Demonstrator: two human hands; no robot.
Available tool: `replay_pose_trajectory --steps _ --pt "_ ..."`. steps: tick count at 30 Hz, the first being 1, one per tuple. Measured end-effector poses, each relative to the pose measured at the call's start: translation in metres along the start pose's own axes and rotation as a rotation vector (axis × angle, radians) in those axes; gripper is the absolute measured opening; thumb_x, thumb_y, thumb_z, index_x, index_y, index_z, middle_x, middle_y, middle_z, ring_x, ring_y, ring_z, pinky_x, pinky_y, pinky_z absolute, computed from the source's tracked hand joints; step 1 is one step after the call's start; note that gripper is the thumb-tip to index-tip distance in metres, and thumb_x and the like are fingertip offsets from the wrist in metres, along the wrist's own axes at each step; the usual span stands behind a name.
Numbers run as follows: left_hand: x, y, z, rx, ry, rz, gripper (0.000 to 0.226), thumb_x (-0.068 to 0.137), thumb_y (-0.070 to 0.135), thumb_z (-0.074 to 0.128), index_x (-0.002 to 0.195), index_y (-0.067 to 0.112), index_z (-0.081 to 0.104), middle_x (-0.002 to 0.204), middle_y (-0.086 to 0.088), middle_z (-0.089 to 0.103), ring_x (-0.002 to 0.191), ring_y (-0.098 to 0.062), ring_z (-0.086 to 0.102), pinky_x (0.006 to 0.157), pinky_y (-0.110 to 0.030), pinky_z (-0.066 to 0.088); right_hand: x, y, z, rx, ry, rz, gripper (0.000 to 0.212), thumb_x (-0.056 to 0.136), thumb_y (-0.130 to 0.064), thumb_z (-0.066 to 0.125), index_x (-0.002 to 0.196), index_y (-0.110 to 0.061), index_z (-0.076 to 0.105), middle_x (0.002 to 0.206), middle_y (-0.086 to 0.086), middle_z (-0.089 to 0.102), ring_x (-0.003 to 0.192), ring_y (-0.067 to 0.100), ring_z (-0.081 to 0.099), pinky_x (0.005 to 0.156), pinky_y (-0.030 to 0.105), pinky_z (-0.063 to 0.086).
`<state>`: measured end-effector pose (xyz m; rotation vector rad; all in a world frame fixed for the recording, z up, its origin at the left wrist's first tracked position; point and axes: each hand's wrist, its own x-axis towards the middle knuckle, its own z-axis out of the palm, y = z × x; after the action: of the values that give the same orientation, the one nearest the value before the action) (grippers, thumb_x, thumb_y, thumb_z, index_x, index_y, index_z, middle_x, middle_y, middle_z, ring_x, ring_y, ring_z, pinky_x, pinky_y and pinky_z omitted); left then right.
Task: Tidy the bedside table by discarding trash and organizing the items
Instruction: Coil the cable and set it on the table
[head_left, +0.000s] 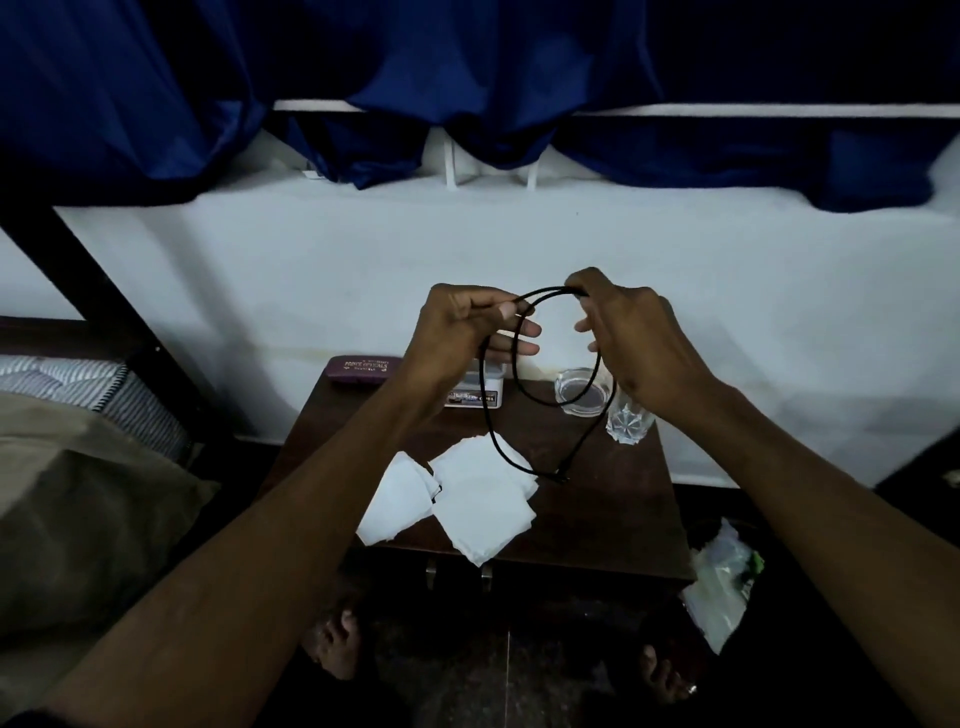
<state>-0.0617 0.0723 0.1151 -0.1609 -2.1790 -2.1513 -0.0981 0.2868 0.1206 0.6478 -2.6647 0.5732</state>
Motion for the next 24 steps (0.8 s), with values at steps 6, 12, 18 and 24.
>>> replay_pose_trajectory --steps 6,12,18,24 --pt "-0.021 0.003 -0.021 -0.002 0.053 0.043 0.031 0.105 -0.005 0.042 0.123 -0.001 0.066 0.103 -0.026 0.078 0.095 -0.039 0.080 0.085 -0.043 0.063 0.004 -0.020 -0.029 0.502 0.229 0.166 0.028 0.107 -0.012 0.037 0.117 -0.013 0.064 0.110 0.010 0.072 0.076 0.017 0.079 0.065 0.042 0.066" --pt "-0.035 -0.002 -0.019 -0.109 -0.023 -0.032 0.023 0.088 -0.006 0.061 0.111 -0.003 0.063 0.117 -0.024 0.077 0.113 -0.038 0.075 0.106 -0.057 0.054 0.009 -0.040 -0.042 0.715 0.246 0.239 0.030 0.104 -0.004 0.032 0.109 -0.003 0.062 0.101 0.020 0.072 0.065 0.027 0.078 0.053 0.044 0.064" --pt "-0.029 0.010 -0.003 -0.109 -0.061 -0.051 0.020 0.098 0.012 0.064 0.112 -0.001 0.066 0.108 -0.025 0.078 0.091 -0.034 0.073 0.084 -0.044 0.046 0.012 -0.054 -0.033 0.749 0.161 0.230 0.028 0.106 -0.005 0.037 0.106 -0.001 0.065 0.093 0.020 0.074 0.060 0.031 0.075 0.051 0.039 0.063" --pt "-0.022 0.016 0.005 0.022 0.074 0.025 0.018 0.102 0.008 0.062 0.102 -0.001 0.077 0.085 -0.011 0.079 0.077 -0.021 0.059 0.065 -0.028 0.042 0.010 -0.049 -0.024 0.640 0.209 0.224 0.021 0.104 -0.010 0.046 0.108 -0.008 0.066 0.097 0.010 0.075 0.071 0.018 0.077 0.045 0.036 0.060"
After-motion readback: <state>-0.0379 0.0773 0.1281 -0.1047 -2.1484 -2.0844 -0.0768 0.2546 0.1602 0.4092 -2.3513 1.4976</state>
